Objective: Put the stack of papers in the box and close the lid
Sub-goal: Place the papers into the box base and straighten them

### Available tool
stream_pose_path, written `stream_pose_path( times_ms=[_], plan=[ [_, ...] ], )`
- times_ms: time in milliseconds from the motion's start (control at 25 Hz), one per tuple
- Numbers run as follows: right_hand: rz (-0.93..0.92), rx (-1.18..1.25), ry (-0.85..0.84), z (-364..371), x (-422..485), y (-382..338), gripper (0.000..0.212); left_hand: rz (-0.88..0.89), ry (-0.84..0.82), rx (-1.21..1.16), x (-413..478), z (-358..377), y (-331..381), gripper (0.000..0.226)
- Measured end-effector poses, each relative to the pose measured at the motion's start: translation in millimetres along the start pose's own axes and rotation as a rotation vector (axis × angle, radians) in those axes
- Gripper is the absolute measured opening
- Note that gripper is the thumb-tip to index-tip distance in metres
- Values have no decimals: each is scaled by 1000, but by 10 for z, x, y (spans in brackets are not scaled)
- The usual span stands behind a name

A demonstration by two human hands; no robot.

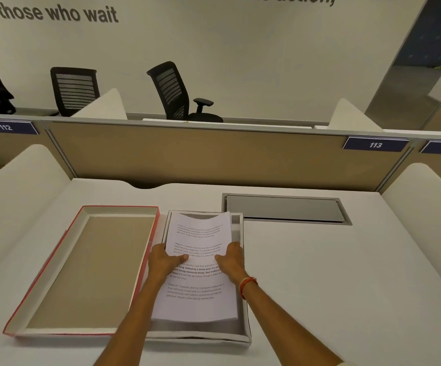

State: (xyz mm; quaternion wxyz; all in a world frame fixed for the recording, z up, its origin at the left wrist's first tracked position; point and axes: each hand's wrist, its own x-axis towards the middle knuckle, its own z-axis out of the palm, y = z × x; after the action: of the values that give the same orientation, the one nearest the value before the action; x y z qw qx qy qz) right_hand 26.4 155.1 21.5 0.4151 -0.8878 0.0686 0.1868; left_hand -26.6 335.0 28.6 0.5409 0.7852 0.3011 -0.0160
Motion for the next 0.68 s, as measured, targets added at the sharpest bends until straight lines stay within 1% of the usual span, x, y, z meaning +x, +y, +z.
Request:
stream_pose_path(
  times_ms=[160, 360, 480, 680],
  plan=[
    [17, -39, -2, 23, 95, 26, 48, 1, -2, -3, 95, 45, 36, 52],
    [36, -72, 18, 87, 152, 74, 41, -27, 21, 20, 136, 112, -30, 53],
    [42, -88, 3, 122, 159, 83, 39, -30, 29, 25, 148, 113, -66, 52],
    [13, -124, -10, 167, 162, 114, 33, -34, 34, 42, 159, 121, -122, 50]
  ],
)
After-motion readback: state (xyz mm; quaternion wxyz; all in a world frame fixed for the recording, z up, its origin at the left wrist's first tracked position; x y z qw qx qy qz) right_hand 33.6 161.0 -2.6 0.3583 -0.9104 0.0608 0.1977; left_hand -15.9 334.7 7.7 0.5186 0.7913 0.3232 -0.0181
